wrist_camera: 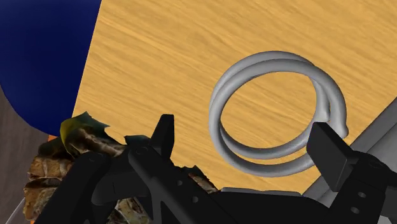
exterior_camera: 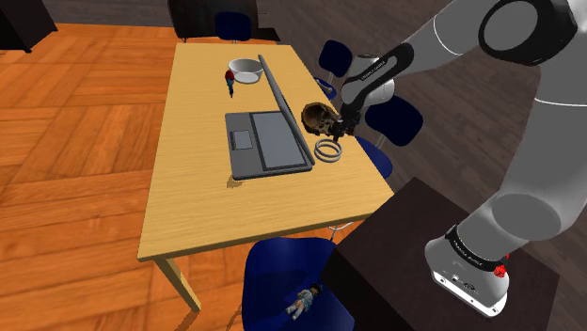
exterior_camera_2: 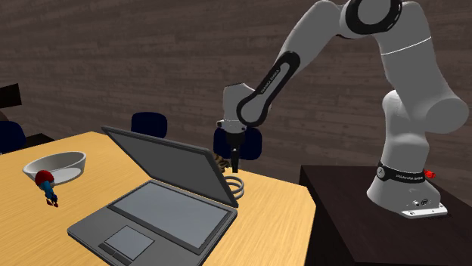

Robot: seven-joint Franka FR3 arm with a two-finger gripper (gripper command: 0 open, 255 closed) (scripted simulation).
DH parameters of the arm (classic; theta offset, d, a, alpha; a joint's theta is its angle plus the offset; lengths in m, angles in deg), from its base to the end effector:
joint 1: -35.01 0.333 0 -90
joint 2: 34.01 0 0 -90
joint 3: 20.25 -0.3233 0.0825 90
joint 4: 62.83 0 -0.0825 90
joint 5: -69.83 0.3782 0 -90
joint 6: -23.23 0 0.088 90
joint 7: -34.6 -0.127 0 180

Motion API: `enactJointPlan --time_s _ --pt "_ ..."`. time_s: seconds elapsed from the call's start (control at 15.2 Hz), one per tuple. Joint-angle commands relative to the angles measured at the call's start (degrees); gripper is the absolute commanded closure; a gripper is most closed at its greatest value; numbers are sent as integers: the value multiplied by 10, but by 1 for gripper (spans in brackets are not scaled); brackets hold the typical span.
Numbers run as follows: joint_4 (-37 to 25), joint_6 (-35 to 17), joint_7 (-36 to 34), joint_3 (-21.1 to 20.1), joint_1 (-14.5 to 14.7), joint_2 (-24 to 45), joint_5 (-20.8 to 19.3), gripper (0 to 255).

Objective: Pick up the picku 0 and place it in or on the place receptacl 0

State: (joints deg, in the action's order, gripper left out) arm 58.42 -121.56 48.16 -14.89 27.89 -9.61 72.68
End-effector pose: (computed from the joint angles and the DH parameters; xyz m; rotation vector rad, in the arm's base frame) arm 0.5628 -0.1248 0.2004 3.1343 -0.0218 -0.0227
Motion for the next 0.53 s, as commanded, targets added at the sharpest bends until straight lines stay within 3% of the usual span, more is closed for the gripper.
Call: enactJointPlan --time_s 0.0,0.46 --pt "-36 -9 4 0 -5 44 1 0" --pt "-62 -39 8 -3 -10 101 5 0"
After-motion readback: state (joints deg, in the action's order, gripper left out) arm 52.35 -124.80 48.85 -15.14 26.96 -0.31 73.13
